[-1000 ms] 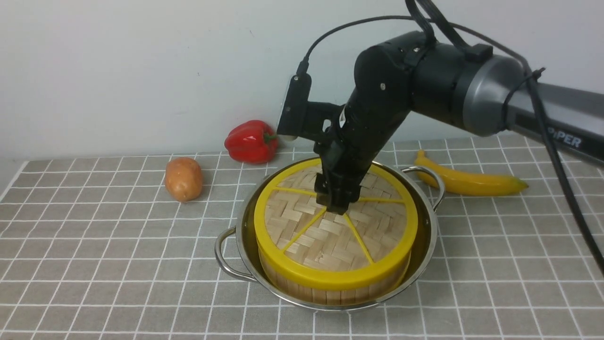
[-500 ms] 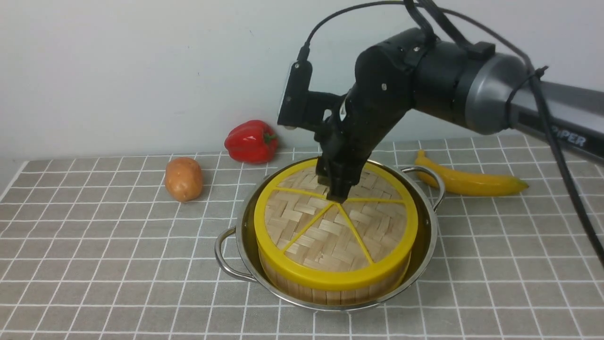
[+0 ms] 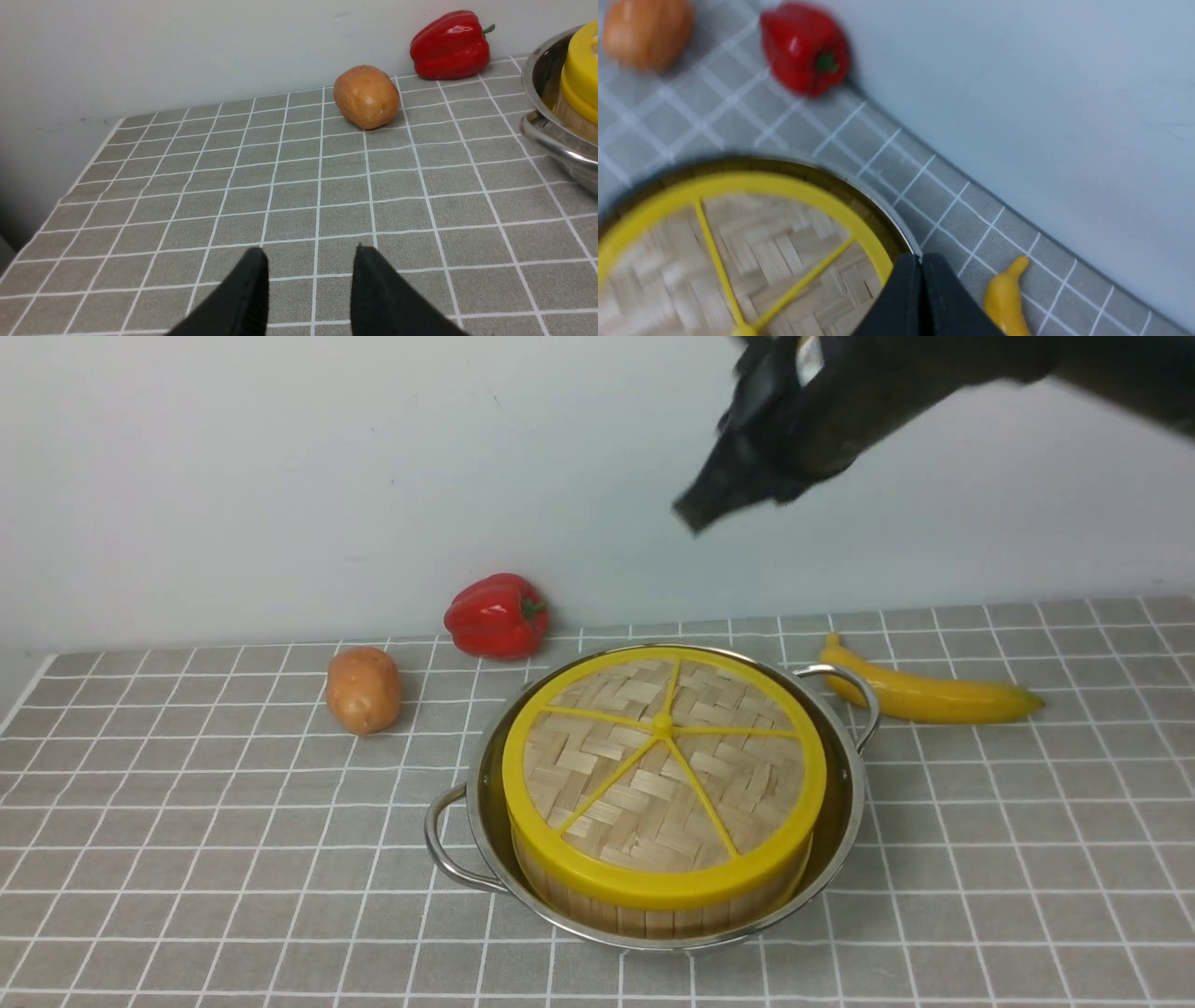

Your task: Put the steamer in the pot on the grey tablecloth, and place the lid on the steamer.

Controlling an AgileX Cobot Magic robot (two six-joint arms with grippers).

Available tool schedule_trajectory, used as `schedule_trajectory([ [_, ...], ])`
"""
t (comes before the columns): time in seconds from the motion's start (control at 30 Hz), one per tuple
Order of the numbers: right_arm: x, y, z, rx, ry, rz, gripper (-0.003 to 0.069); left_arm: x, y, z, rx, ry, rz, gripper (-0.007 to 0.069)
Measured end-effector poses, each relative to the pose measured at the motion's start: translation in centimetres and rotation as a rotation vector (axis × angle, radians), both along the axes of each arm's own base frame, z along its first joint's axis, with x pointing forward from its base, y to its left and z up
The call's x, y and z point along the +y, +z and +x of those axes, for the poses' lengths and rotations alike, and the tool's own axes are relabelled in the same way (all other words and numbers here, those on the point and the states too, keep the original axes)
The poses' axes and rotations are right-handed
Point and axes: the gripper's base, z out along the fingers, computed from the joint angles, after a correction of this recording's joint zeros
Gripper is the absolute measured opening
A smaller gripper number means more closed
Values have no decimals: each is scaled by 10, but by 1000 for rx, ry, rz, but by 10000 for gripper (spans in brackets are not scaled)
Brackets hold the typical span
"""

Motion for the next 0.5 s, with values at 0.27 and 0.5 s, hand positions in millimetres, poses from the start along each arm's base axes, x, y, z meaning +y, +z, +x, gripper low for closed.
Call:
schedule_trajectory([
  [0.27,-10,25,-15,21,-175,235,-3,0,0,0,0,0,0,243],
  [0.5,-27,28,-18,-31,-204,172,12,0,0,0,-1,0,0,243],
])
